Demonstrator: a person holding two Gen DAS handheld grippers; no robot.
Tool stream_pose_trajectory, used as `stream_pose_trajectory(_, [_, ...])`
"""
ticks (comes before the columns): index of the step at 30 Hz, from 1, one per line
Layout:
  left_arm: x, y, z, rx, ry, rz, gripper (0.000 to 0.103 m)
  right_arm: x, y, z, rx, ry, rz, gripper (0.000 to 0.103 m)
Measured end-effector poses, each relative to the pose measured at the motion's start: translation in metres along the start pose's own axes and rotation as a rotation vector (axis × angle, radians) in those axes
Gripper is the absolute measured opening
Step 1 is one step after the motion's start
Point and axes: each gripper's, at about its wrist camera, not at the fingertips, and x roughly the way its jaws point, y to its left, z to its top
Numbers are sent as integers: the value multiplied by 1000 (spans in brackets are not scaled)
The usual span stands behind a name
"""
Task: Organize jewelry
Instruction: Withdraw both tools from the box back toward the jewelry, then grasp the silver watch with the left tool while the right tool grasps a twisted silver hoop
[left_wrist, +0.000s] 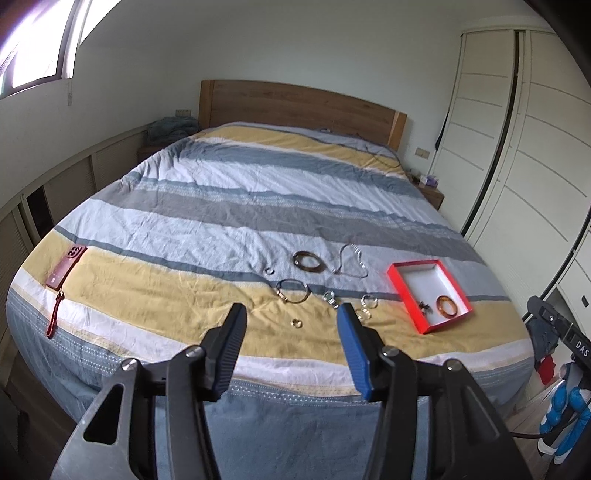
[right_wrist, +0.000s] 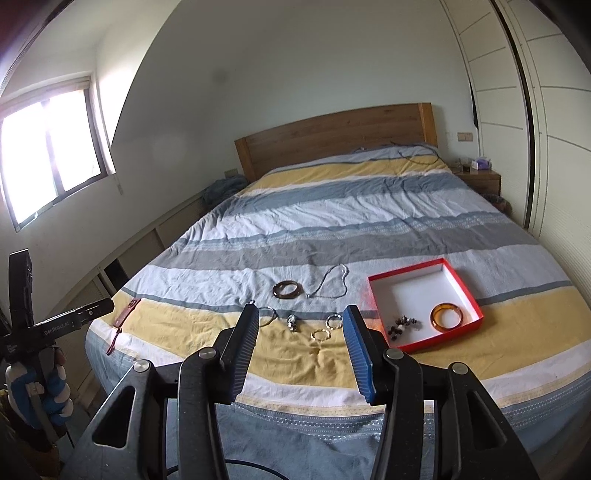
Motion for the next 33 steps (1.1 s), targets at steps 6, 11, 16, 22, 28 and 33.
stream_pose_trajectory(6, [48,16,-10,-32,93,25,49,45,-6,-11,14,97,16,46])
stream_pose_trajectory(11, [92,27,-13,-38,157,41,49,90,-14,-18,44,177,24,40])
stream_pose_trajectory(16, [142,40,-21,-80,233,48,49,141,-22,-31,68,269,26,35])
stream_pose_trajectory(22, [196,50,-27,-113,292,58,48,200,-33,-44,86,373,24,31])
stream_pose_trajectory(28, [236,30,-18,-91,318,-19,48,256,-44,-56,112,450,34,28])
stream_pose_trajectory(33, [278,-5,-6,-77,366,-131,48,295,-52,-62,133,487,34,27])
